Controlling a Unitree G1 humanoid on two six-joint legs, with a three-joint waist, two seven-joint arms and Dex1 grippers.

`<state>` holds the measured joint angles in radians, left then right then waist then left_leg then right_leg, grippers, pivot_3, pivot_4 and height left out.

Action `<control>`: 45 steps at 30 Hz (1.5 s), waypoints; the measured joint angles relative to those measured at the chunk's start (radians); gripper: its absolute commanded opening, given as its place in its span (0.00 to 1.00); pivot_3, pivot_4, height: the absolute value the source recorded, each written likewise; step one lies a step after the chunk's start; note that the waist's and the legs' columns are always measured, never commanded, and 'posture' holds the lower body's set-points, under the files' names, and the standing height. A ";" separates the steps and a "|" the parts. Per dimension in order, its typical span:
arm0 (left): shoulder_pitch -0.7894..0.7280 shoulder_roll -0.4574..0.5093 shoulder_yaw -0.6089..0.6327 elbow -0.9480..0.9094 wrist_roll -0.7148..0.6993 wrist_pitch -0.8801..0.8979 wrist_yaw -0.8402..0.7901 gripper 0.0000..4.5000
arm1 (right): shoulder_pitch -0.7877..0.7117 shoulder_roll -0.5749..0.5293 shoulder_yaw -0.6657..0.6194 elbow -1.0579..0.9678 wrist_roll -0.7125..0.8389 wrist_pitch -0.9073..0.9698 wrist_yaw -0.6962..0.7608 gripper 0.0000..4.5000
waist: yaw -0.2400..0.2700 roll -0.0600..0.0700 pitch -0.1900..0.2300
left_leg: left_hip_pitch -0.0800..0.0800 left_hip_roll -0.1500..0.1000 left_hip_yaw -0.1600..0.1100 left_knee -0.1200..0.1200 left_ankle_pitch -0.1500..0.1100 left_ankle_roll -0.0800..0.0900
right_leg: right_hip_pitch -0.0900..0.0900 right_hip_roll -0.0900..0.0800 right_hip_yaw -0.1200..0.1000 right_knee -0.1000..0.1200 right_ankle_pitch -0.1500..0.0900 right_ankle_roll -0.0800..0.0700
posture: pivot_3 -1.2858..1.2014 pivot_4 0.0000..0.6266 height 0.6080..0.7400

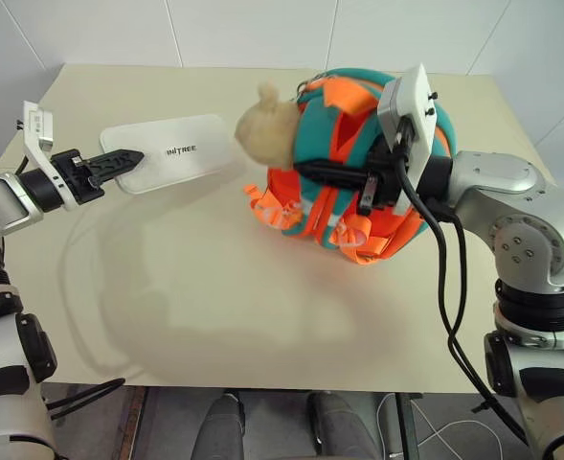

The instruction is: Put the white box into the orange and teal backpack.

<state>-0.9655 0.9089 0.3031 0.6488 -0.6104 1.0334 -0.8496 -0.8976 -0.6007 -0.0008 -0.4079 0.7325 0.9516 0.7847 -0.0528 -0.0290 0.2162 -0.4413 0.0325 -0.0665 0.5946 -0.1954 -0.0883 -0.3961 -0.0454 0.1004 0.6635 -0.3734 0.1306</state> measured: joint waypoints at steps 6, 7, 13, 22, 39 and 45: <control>-0.031 0.022 -0.024 0.029 0.039 -0.055 -0.071 0.28 | 0.008 -0.104 0.006 -0.080 0.072 0.009 0.123 0.00 | -0.001 0.000 0.000 | 0.000 0.000 0.000 0.000 0.000 0.001 | 0.000 0.000 0.000 0.001 0.000 0.000 | 0.52 0.24 1.00; -0.031 0.024 -0.033 0.030 0.046 -0.059 -0.084 0.28 | 0.013 -0.128 0.005 -0.092 0.087 0.010 0.146 0.00 | -0.001 0.000 0.000 | 0.000 0.000 0.000 0.000 0.000 0.001 | 0.000 0.000 0.000 0.001 0.000 0.000 | 0.52 0.24 1.00; -0.040 0.039 -0.069 0.036 0.077 -0.083 -0.151 0.28 | 0.014 -0.202 -0.006 -0.119 0.170 0.017 0.224 0.00 | -0.003 0.000 0.000 | 0.001 0.000 0.000 0.001 0.001 0.001 | 0.000 0.000 0.000 0.003 0.000 0.000 | 0.52 0.24 1.00; -0.042 0.075 -0.087 -0.016 0.101 -0.132 -0.290 0.28 | 0.119 -0.269 -0.017 -0.131 0.166 -0.081 0.324 0.00 | -0.004 0.000 0.000 | 0.001 0.000 0.000 0.002 0.001 0.002 | 0.000 0.001 0.000 0.004 0.000 0.000 | 0.52 0.24 1.00; 0.309 -0.006 0.179 -0.368 -0.135 -0.325 -0.491 0.28 | 0.241 -0.287 -0.042 -0.022 0.021 -0.233 0.335 0.00 | -0.001 0.000 0.000 | 0.004 0.001 -0.002 0.016 -0.001 0.006 | 0.004 0.001 0.000 0.016 0.000 0.000 | 0.52 0.24 1.00; 0.308 -0.017 0.167 -0.394 -0.156 -0.363 -0.536 0.28 | 0.241 -0.262 -0.028 -0.010 0.007 -0.251 0.335 0.00 | 0.001 0.000 0.000 | 0.004 0.000 -0.002 0.017 -0.001 0.007 | 0.005 0.001 0.000 0.015 0.001 0.000 | 0.52 0.24 1.00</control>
<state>-0.6572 0.8921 0.4701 0.2548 -0.7662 0.6708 -1.3858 -0.6568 -0.8627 -0.0292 -0.4179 0.7397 0.7007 1.1199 -0.0516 -0.0291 0.2162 -0.4374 0.0328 -0.0682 0.6112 -0.1965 -0.0818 -0.3913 -0.0444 0.1006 0.6789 -0.3729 0.1307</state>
